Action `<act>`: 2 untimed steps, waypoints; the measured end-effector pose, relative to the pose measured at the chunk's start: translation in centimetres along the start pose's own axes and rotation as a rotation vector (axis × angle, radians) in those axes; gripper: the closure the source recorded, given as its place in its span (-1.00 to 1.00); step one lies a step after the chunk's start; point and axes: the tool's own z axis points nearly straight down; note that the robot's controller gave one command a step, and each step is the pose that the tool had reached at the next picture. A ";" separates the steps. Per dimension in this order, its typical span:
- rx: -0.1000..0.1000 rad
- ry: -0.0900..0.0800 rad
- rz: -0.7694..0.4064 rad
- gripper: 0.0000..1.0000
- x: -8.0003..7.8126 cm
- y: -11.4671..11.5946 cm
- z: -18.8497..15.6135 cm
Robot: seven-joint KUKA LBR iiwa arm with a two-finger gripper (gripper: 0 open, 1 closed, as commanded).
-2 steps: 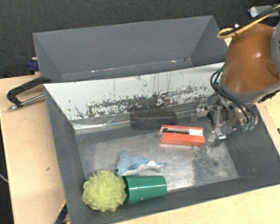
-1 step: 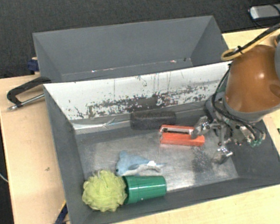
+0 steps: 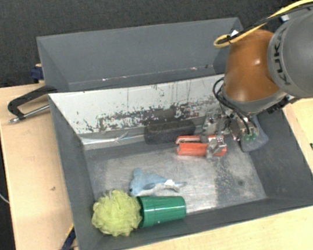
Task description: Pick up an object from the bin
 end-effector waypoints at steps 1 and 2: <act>0.000 -0.001 0.000 1.00 0.0 0.0 0.0; -0.002 -0.014 0.003 1.00 0.7 -0.2 -0.1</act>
Offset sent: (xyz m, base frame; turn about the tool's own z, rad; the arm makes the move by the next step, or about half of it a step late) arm -0.0214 0.0130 0.1341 -0.1634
